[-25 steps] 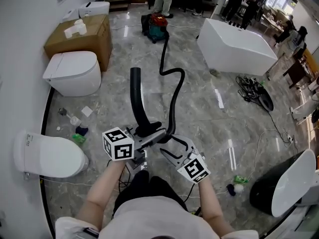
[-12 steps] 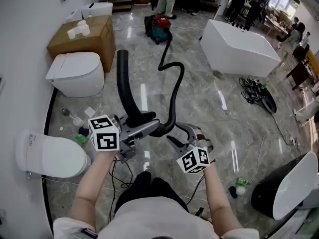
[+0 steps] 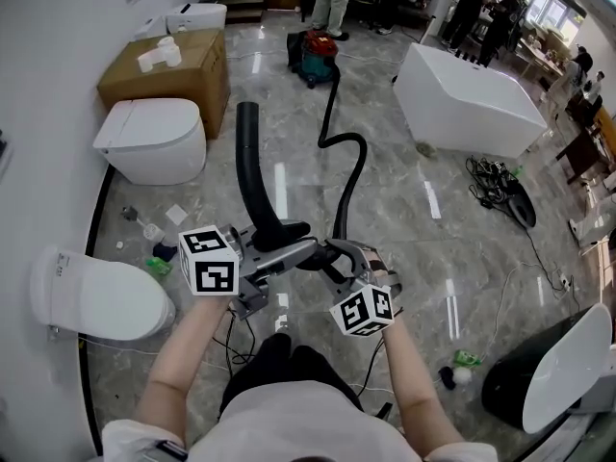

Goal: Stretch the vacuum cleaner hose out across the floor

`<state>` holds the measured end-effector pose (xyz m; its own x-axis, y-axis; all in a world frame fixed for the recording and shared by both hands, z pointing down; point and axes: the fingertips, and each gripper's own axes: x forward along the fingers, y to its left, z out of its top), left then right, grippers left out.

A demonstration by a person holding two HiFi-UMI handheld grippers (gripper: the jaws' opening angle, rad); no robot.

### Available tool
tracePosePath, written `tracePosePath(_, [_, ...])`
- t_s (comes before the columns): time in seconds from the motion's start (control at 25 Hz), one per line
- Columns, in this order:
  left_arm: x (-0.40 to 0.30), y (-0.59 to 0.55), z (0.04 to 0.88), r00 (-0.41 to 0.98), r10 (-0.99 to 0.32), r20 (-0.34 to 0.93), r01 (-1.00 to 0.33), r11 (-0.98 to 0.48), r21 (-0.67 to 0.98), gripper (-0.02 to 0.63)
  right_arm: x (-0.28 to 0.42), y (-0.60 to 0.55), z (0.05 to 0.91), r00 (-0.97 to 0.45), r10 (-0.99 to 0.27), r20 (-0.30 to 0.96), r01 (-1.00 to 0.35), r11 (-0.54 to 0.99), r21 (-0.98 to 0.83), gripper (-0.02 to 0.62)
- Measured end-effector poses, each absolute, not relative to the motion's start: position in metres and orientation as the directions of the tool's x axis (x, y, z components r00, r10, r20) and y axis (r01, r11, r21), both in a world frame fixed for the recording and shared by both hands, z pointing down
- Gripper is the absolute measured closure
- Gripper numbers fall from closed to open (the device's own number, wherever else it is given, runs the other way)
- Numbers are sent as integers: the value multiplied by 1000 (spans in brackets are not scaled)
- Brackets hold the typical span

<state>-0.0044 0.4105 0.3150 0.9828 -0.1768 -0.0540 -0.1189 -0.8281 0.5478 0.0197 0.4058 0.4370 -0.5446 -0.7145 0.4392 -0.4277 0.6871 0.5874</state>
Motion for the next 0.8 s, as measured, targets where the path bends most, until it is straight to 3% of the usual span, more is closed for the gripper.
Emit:
tracePosePath(0.24, [10, 413, 308, 982, -159, -106, -73, -826, 559, 451, 30, 406, 438, -509, -749, 425, -538, 662, 522, 410])
tracePosePath(0.44, [19, 404, 299, 971, -216, -99, -137, -849, 510, 441, 38, 407, 442, -484, -780, 397, -669, 622, 406, 411])
tracePosePath(0.8, [25, 419, 303, 979, -170, -111, -87, -846, 525, 304, 45, 410, 451, -435, -809, 396, -752, 568, 335, 411])
